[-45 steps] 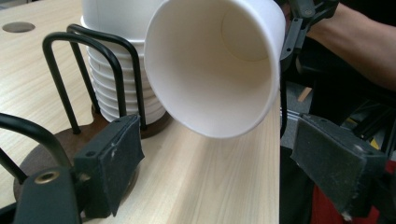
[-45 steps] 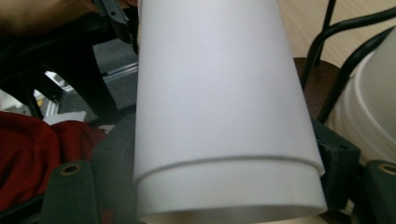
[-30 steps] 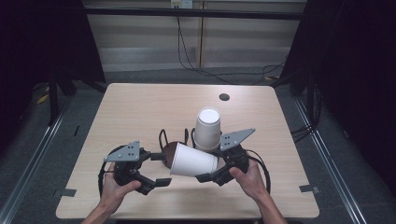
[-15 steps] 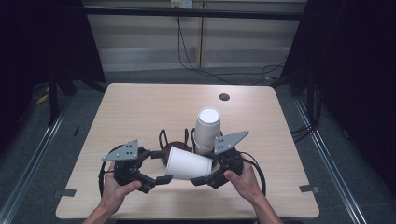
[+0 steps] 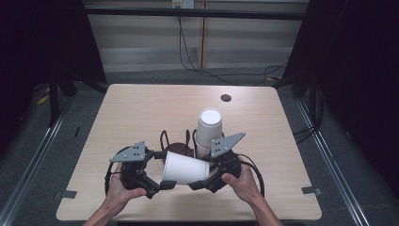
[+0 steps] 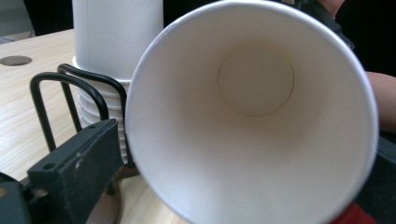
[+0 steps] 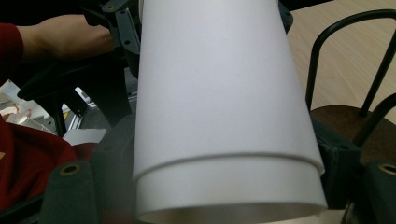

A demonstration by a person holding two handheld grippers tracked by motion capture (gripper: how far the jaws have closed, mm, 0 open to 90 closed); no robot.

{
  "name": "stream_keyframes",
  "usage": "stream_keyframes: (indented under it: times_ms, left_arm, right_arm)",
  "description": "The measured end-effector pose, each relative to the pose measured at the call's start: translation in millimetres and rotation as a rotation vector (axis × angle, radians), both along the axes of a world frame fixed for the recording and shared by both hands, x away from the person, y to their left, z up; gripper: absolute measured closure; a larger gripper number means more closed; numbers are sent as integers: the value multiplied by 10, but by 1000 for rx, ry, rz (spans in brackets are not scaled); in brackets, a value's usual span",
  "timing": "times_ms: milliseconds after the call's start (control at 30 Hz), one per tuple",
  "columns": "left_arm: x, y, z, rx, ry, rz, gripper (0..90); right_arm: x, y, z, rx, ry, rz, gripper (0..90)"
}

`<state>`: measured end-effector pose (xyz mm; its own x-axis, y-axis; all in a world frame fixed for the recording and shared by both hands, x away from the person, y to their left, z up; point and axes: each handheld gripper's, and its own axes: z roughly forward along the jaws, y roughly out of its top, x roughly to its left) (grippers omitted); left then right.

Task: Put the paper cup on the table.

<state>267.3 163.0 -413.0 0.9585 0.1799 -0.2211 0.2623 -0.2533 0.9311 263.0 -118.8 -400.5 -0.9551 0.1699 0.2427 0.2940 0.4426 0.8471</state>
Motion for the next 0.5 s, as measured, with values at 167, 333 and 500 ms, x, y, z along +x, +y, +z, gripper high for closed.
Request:
stream_keyframes:
  times_ms: [167,333,500]
  left_arm:
    - [0,-14,-8,-7,6,-13,5]
    - [0,-31,-34,-10,5,-27,45]
    - [0,-31,-32,-13,9,-31,44]
  right_arm:
    - [-8,35,-16,-7,4,14,244]
    - [-6,61,-28,-18,2,12,244]
    - [-9,87,-28,-23,2,15,244]
